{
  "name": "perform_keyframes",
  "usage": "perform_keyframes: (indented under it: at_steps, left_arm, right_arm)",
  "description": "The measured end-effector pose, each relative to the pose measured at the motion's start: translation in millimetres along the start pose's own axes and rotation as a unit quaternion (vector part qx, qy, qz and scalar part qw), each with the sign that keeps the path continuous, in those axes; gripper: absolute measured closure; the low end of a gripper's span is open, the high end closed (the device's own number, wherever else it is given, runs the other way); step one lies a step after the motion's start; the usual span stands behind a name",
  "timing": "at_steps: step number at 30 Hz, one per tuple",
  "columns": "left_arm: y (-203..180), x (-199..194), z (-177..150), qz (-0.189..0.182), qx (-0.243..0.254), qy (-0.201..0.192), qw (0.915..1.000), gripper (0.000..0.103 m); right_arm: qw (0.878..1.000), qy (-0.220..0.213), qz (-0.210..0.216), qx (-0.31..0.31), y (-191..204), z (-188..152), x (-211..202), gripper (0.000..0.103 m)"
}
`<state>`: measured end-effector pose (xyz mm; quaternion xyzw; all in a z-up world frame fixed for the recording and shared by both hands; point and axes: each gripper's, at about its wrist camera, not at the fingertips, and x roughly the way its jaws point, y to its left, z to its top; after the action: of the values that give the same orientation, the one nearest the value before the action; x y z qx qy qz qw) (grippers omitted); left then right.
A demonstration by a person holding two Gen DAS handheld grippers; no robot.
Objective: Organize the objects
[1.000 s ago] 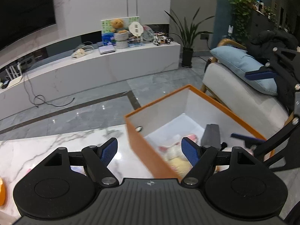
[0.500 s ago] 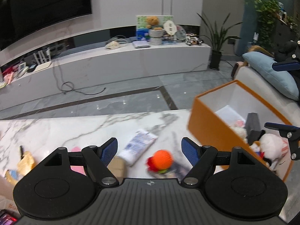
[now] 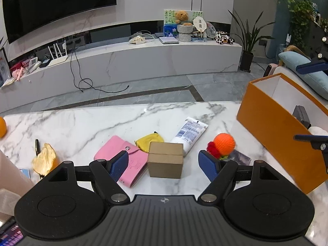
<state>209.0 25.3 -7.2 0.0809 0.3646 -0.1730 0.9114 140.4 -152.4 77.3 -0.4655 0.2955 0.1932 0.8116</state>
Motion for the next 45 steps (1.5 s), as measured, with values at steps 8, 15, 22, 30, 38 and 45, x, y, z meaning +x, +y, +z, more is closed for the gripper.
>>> perform_keyframes:
  at_steps: [8,15,22,30,38,45]
  left_arm:
    - [23.6,23.6,-21.5,-0.012,0.007,-0.003,0.9999,0.014]
    - [22.5,35.4,-25.9,-0.038,-0.01,-0.004,0.9992,0.014]
    - [9.0,50.0,-28.3,-0.059,0.007,-0.004,0.9982,0.014]
    - [12.9,70.5,-26.7,-0.056,-0.014,0.001,0.9983,0.01]
    - [15.7,81.2,-22.3,-0.045,-0.021,0.012,0.9987,0.014]
    - [14.9,90.4,-32.0,-0.043,-0.001,0.03,0.9986,0.022]
  right_arm:
    - [1.0,0.019,0.013,0.02,19.5,8.6,30.8,0.012]
    - [0.991,0.047,0.042,0.116,32.1,4.5,64.3,0.012]
    - [0.975,0.079,0.072,0.197,37.7,-6.3,97.5,0.012]
    - [0.958,0.1,0.104,0.246,39.5,-12.6,124.5,0.012]
    - [0.949,0.111,0.115,0.271,39.9,-8.4,150.7,0.012]
    - [0.939,0.112,0.133,0.298,37.4,-8.7,163.0,0.021]
